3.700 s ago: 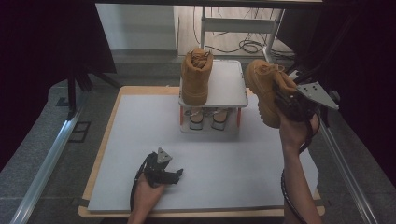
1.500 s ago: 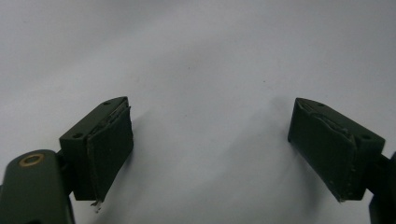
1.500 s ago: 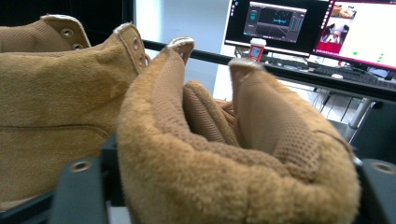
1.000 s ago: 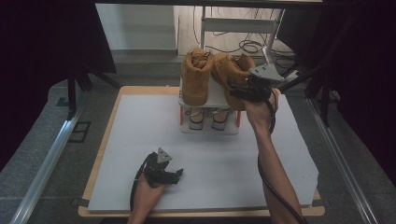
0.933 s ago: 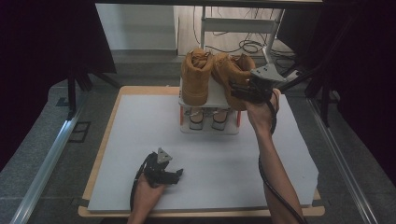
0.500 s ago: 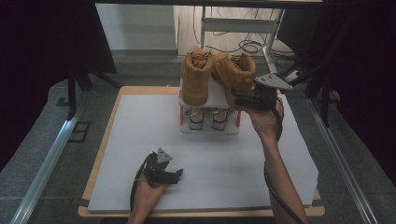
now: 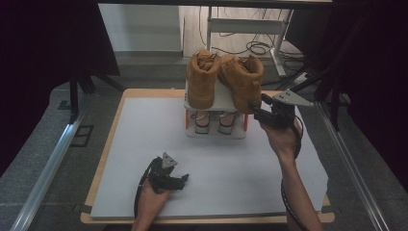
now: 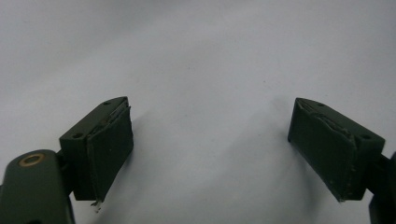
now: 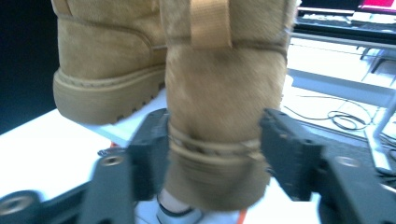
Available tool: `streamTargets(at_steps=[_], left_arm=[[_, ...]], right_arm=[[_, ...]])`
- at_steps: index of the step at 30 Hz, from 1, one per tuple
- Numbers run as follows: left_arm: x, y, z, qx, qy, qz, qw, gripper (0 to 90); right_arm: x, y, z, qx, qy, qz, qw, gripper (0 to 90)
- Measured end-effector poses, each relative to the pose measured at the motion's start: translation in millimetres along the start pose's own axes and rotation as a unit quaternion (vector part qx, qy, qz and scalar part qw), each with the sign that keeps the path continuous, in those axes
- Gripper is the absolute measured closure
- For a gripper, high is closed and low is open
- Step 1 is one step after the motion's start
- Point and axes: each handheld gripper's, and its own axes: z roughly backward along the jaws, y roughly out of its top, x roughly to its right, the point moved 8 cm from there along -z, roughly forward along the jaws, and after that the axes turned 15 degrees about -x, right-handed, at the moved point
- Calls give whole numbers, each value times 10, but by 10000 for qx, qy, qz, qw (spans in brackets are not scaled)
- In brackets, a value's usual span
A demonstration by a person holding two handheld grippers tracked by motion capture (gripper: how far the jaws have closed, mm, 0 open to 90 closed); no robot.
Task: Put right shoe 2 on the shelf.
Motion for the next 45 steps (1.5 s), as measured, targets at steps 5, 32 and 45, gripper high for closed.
streamTargets(at_steps=[5,32,45], left_arm=[[3,3,-2,19,-6,22,10000,141],[-1,-1,1,-7,-2,1,10000,140],[2,-2,1,-10,-7,13,10000,140]], right_arm=[[35,-144,31,-205,163,-29,9997,743],[-100,-221,-278,-253,331,-5,9991,896],[-148,-151,-450,-292,414,-21,9987,896]])
